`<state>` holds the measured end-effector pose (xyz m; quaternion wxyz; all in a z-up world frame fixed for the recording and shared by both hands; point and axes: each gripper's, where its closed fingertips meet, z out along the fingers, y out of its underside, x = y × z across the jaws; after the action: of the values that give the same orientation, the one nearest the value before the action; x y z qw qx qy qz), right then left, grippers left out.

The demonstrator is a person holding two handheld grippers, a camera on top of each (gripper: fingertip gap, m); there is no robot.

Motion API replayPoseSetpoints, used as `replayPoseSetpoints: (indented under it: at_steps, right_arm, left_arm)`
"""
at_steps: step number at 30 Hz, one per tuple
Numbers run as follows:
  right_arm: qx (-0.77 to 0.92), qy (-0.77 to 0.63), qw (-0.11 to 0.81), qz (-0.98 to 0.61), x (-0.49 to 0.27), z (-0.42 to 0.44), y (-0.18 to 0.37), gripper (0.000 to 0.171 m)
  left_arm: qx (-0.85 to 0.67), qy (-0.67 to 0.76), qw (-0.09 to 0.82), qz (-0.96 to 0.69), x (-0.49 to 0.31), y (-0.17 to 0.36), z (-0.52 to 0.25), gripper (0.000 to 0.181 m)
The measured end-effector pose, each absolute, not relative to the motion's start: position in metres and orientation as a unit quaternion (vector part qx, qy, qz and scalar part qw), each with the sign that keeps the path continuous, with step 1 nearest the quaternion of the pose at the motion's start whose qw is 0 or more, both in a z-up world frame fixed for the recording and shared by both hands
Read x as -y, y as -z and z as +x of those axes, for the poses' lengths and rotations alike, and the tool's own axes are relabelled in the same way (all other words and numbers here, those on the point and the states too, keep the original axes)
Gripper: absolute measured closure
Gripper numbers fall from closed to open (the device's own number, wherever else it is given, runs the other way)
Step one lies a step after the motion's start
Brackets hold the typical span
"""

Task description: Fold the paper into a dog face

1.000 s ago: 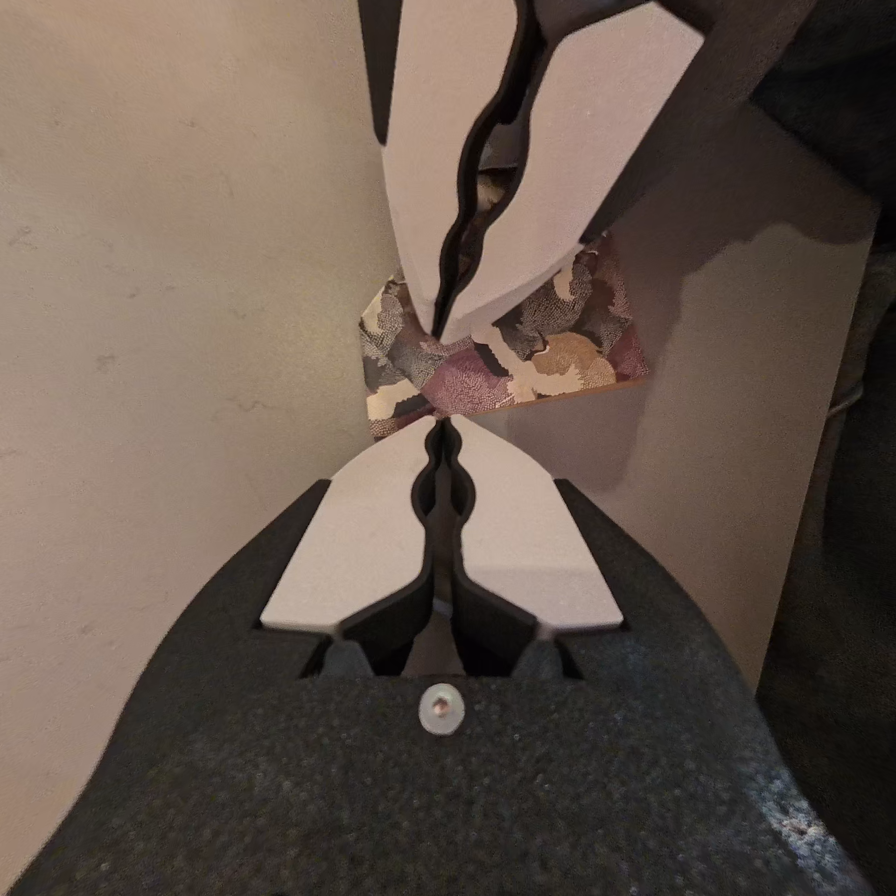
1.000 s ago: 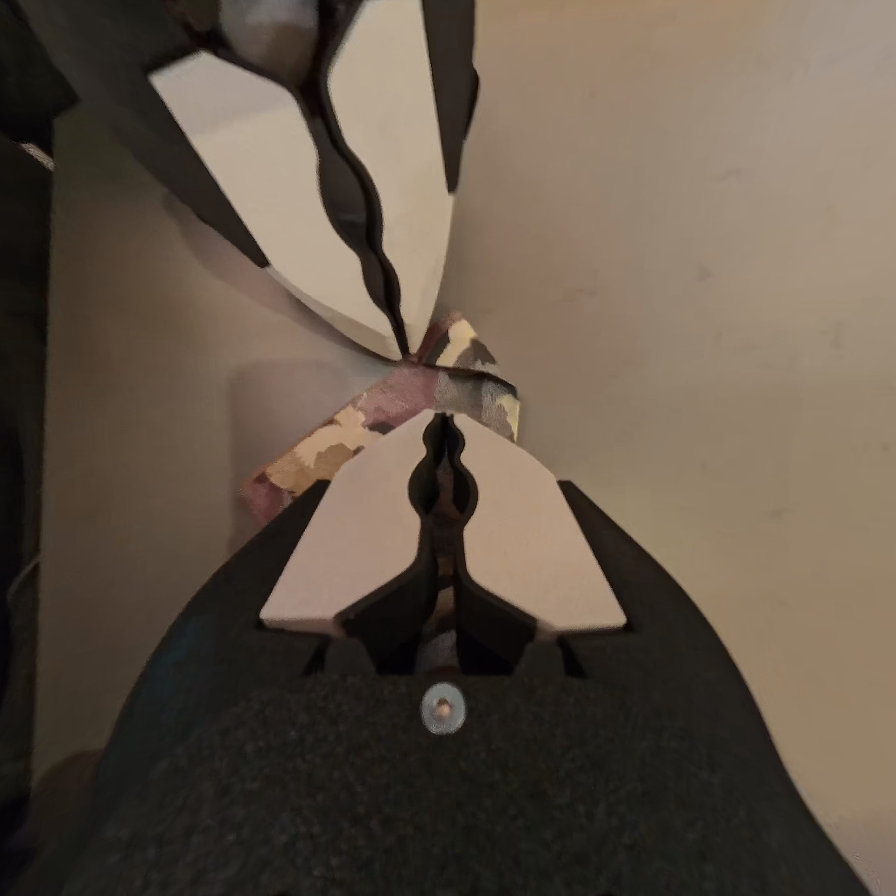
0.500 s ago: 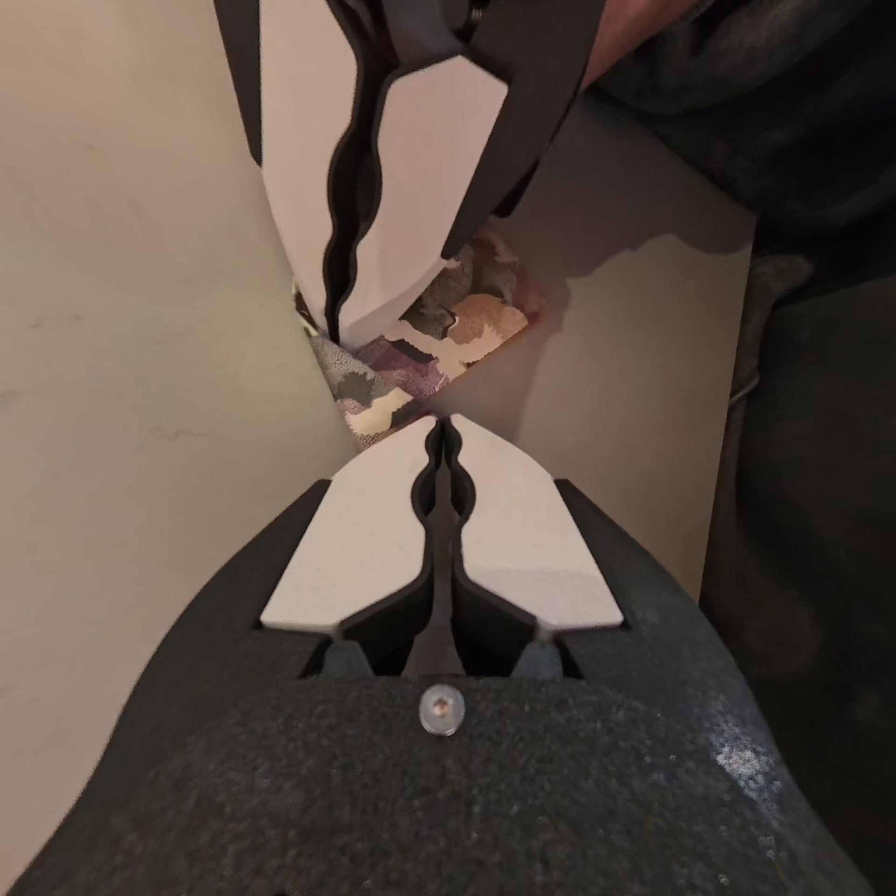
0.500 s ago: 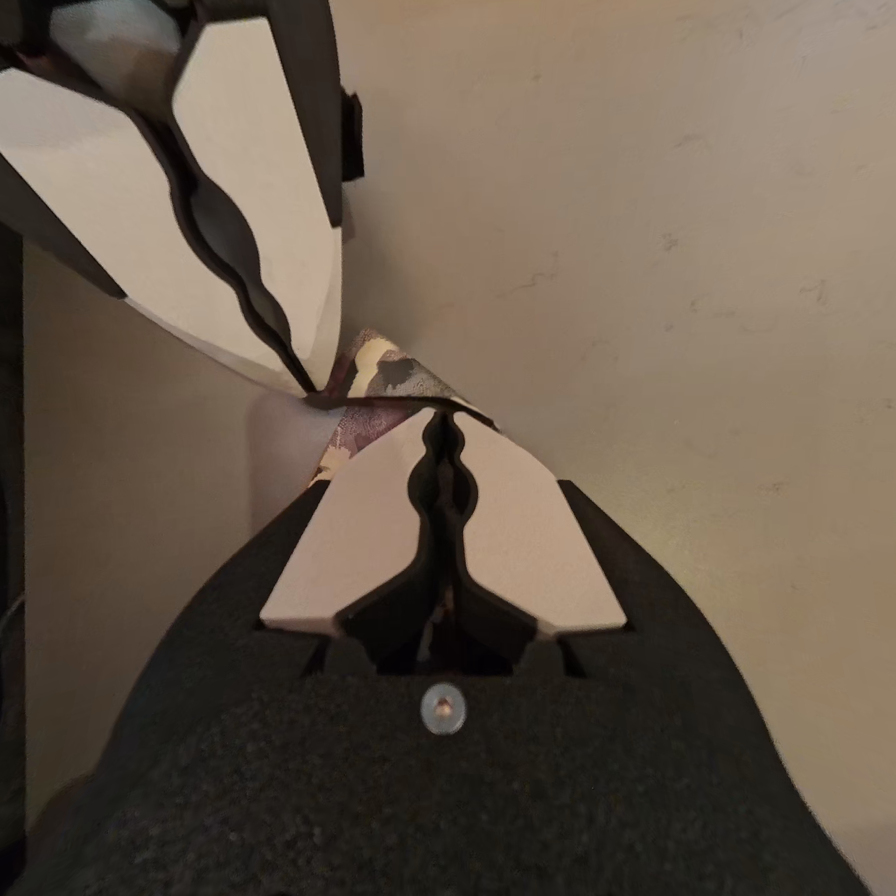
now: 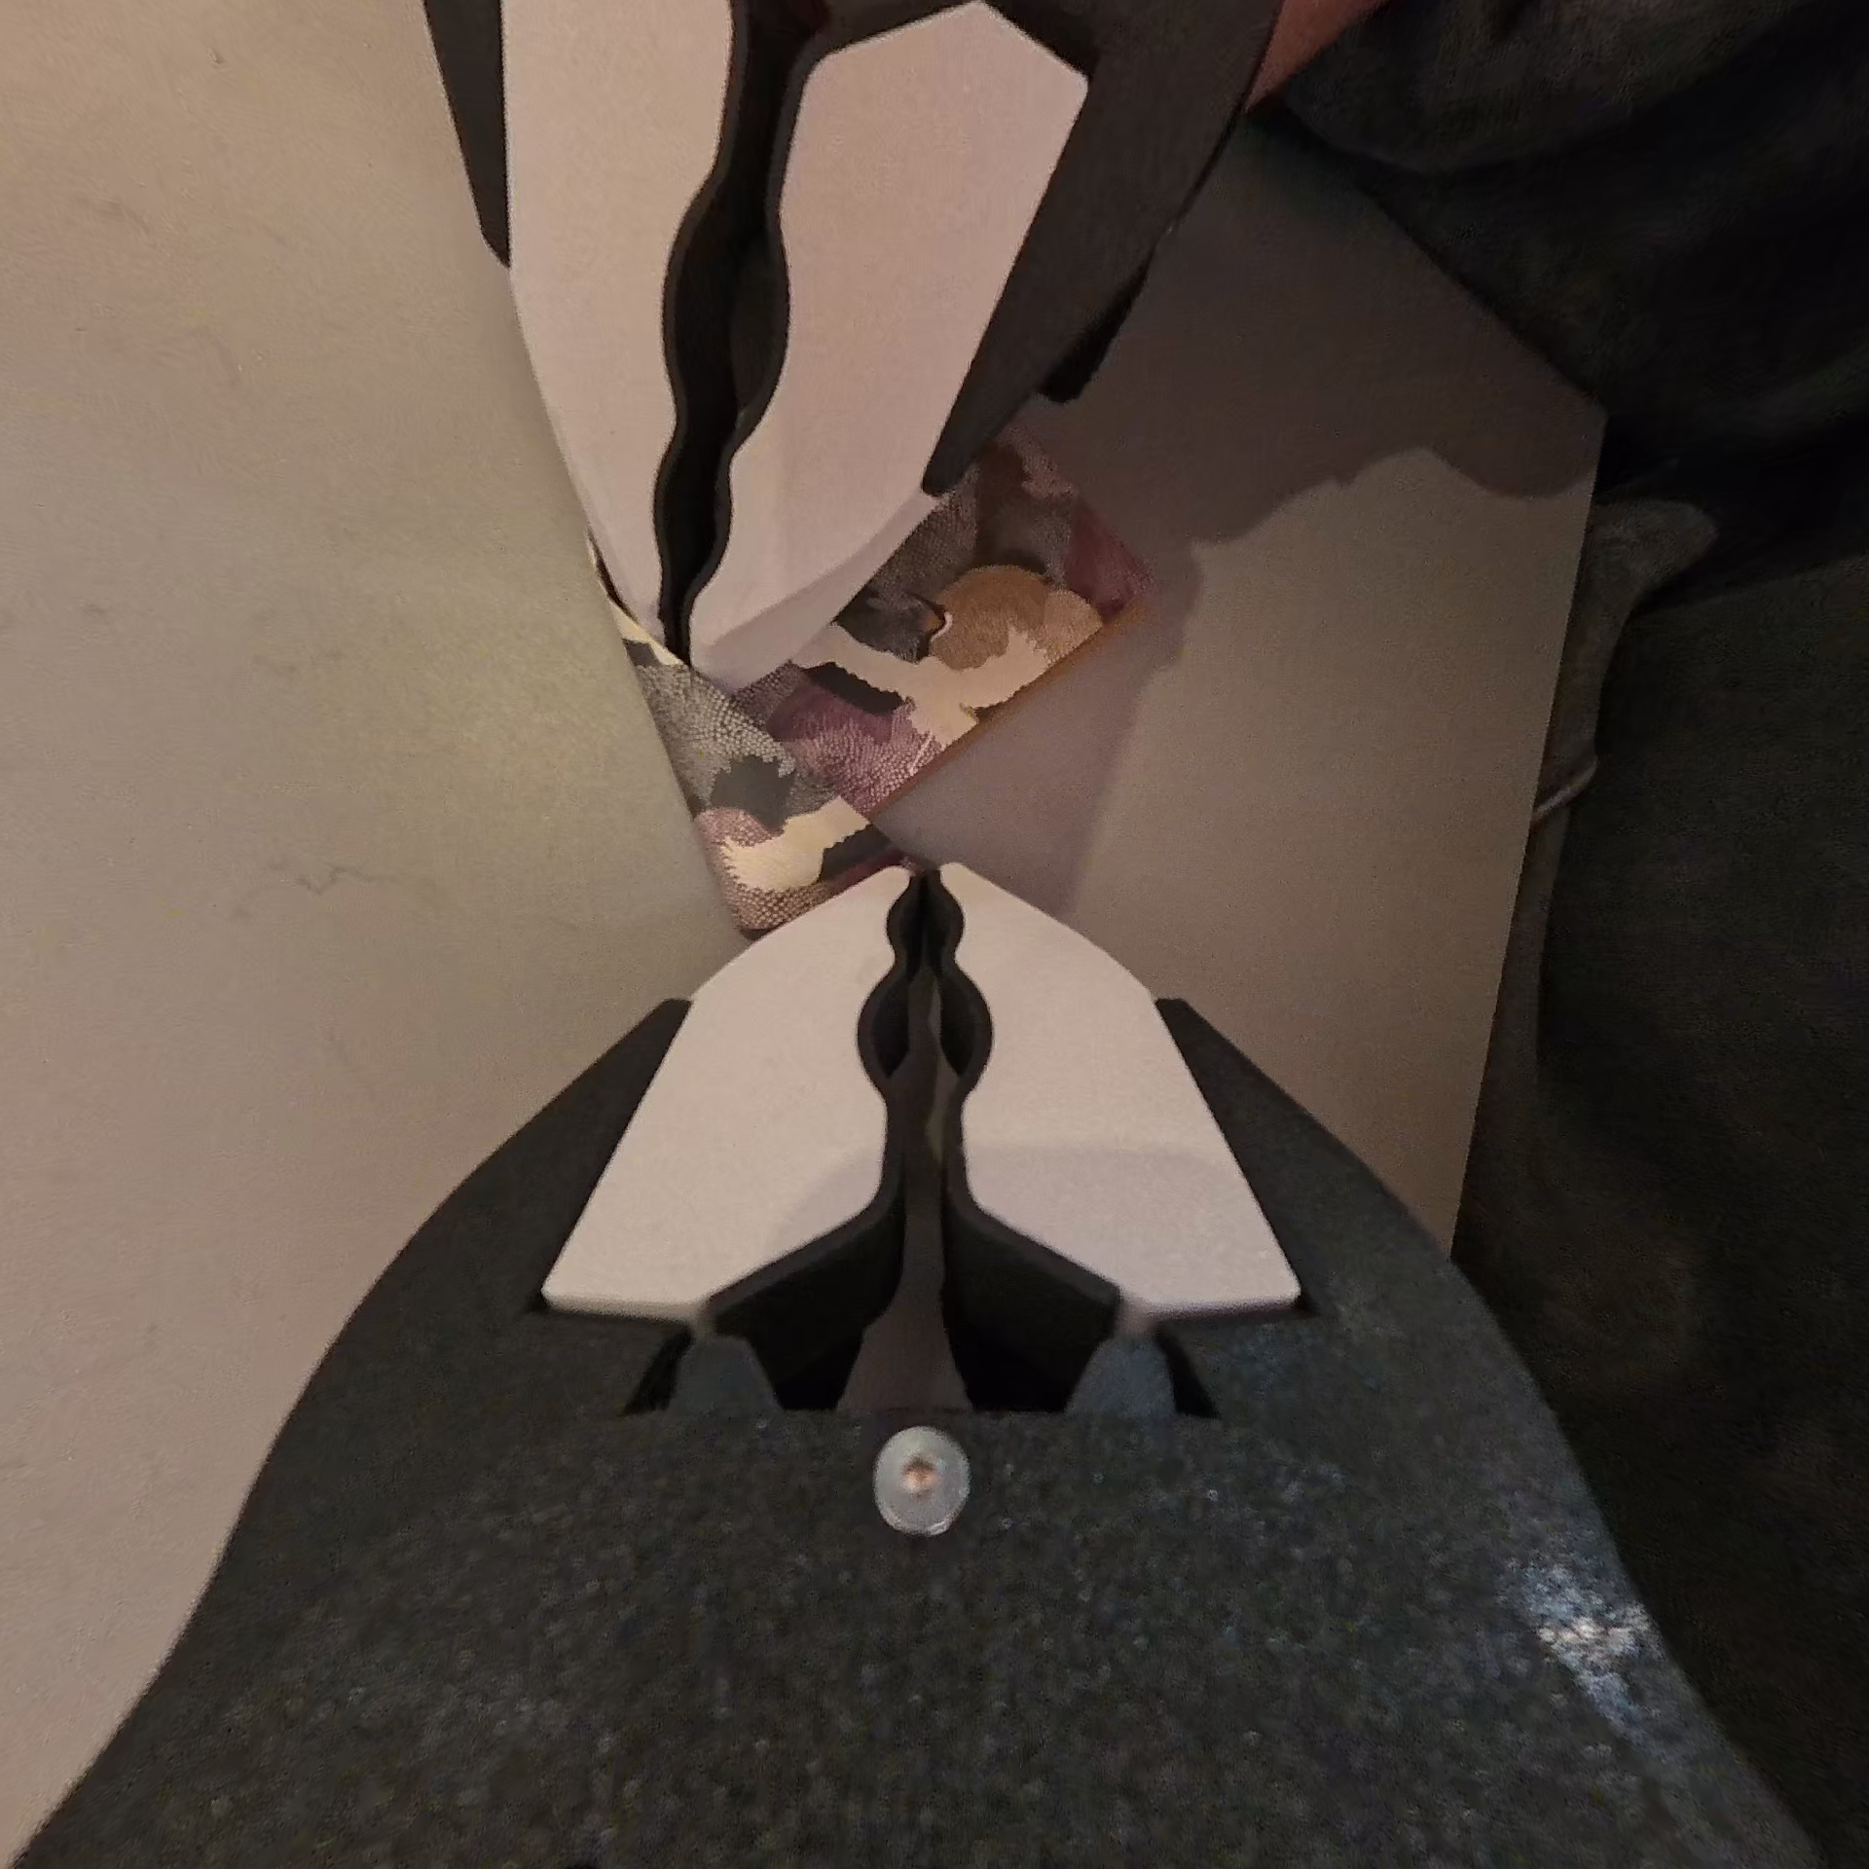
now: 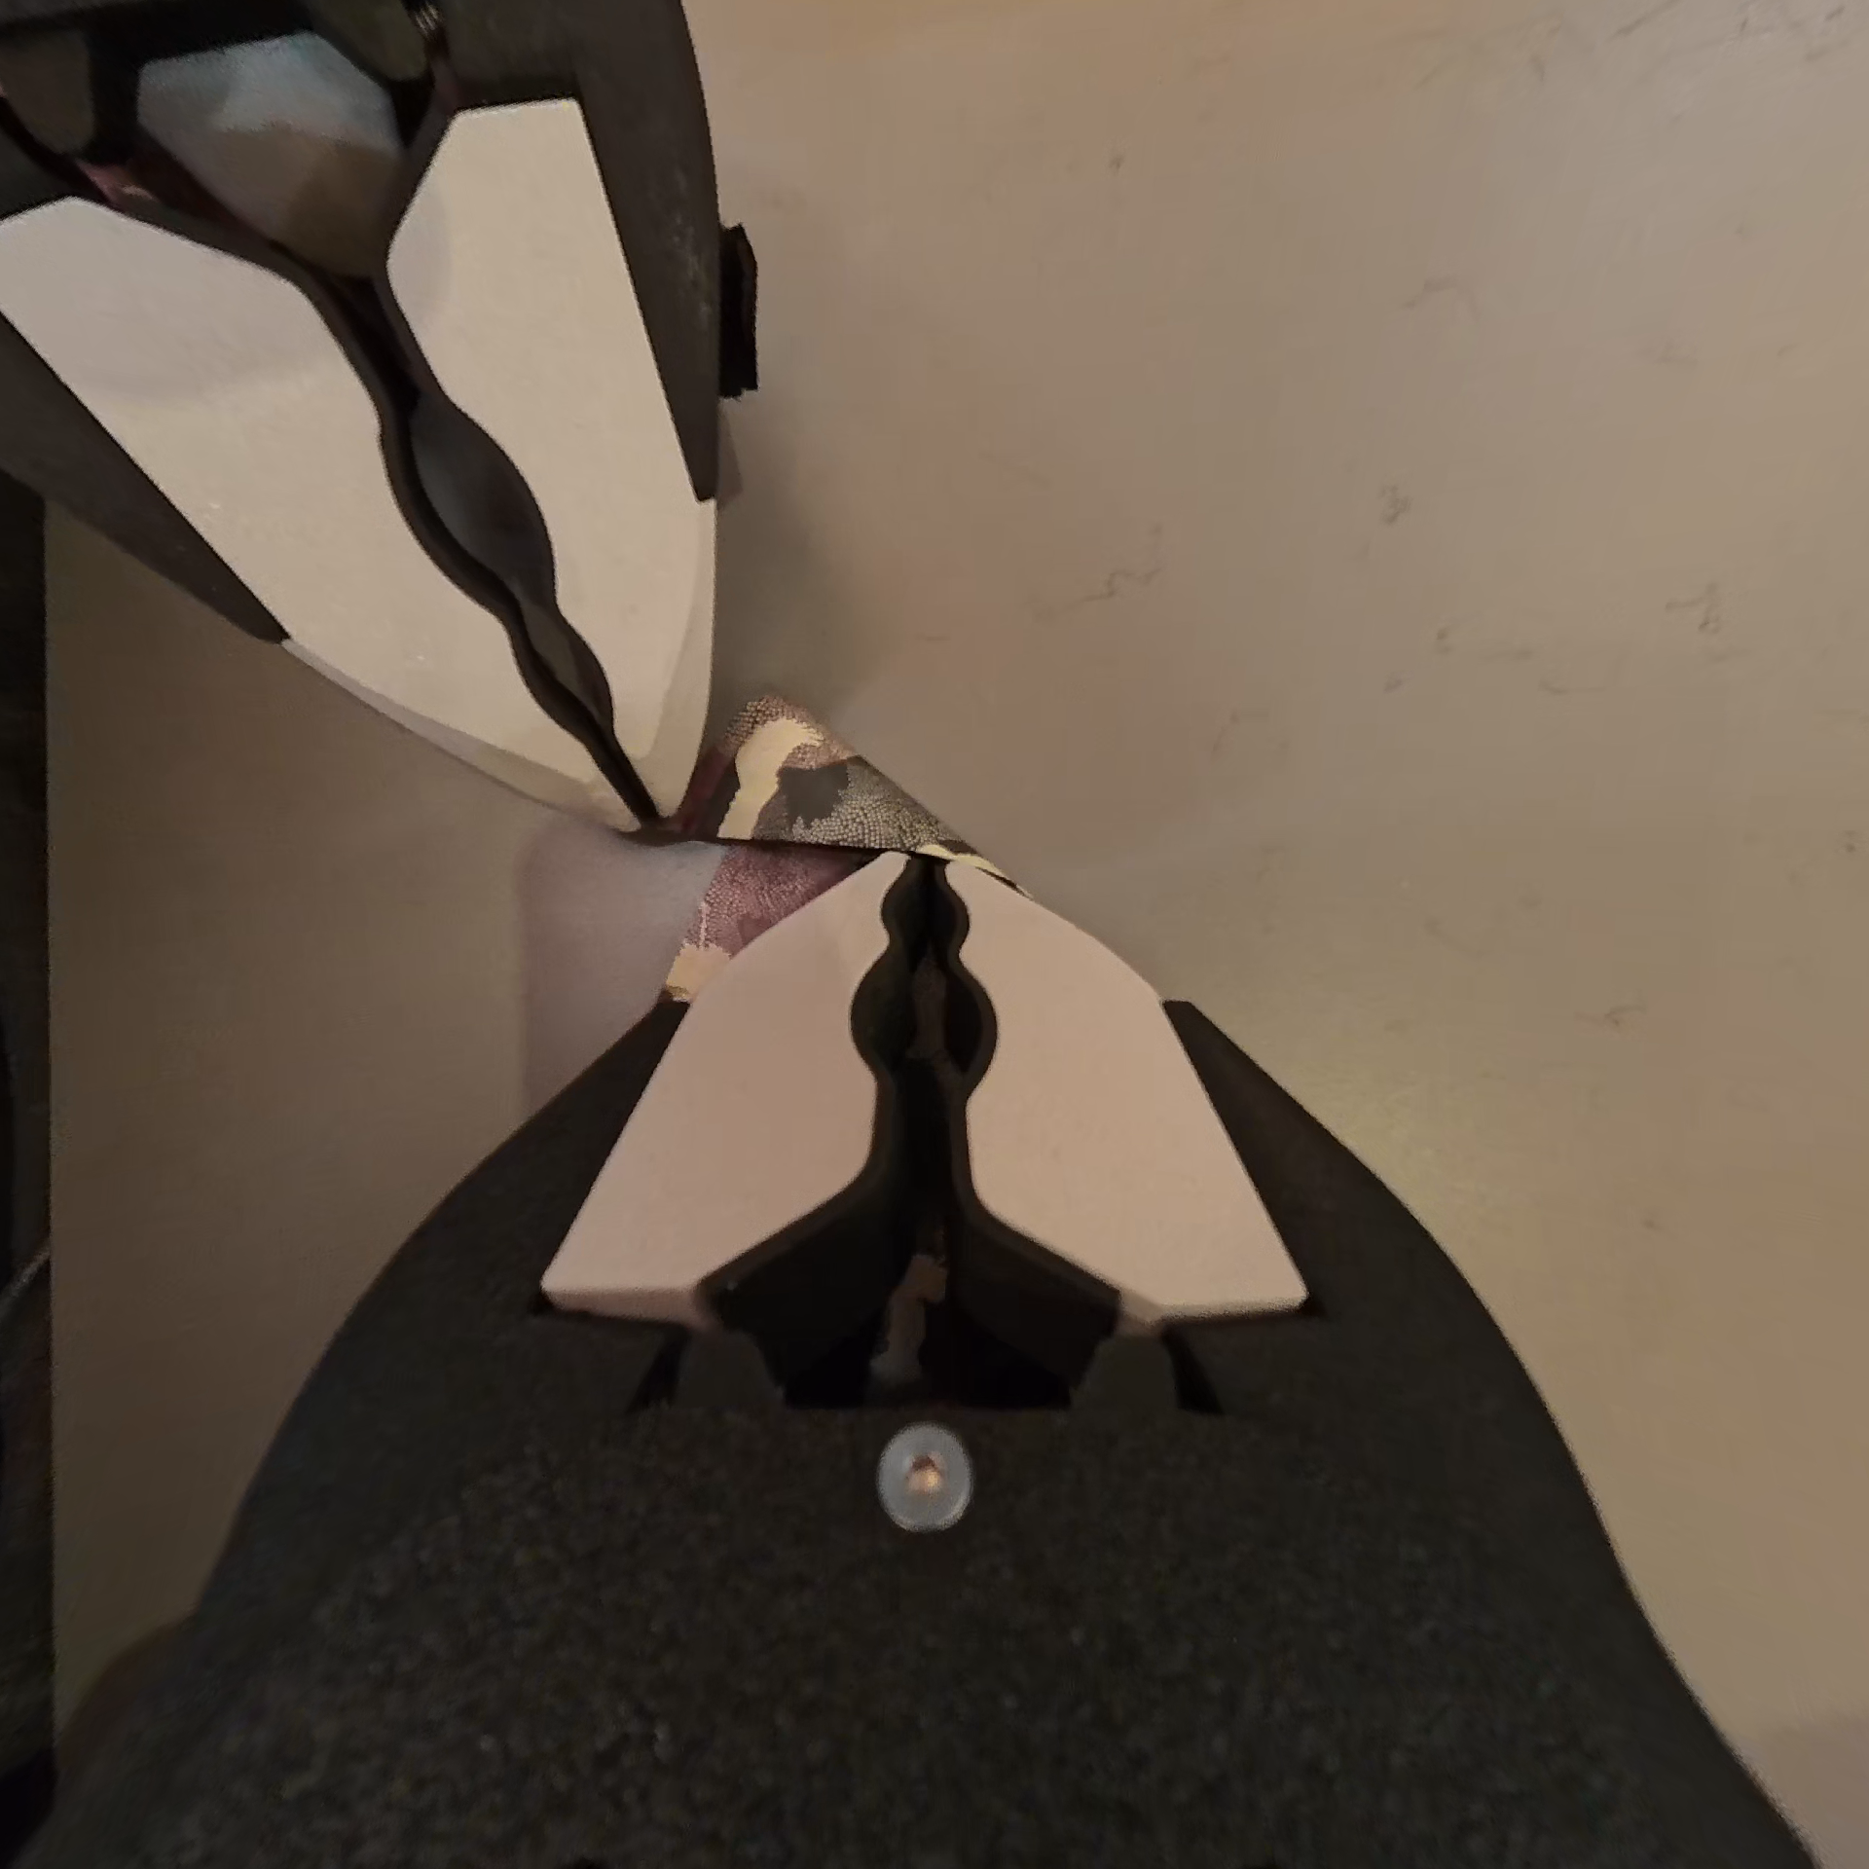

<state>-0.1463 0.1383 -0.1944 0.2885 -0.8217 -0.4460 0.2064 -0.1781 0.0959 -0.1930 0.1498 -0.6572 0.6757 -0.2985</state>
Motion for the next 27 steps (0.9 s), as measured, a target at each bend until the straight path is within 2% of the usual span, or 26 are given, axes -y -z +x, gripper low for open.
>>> replayPoseSetpoints:
  at_steps: [14, 27]
  right_arm:
    - [0.45, -0.202, 0.271, -0.826, -0.136, -0.14, 0.192, 0.171]
    - [0.421, -0.26, 0.317, -0.809, -0.141, -0.157, 0.155, 0.171]
  left_arm:
    - [-0.677, 0.296, 0.145, -0.658, -0.096, 0.193, -0.177, 0.181]
    - [-0.677, 0.295, 0.147, -0.658, -0.095, 0.193, -0.176, 0.181]
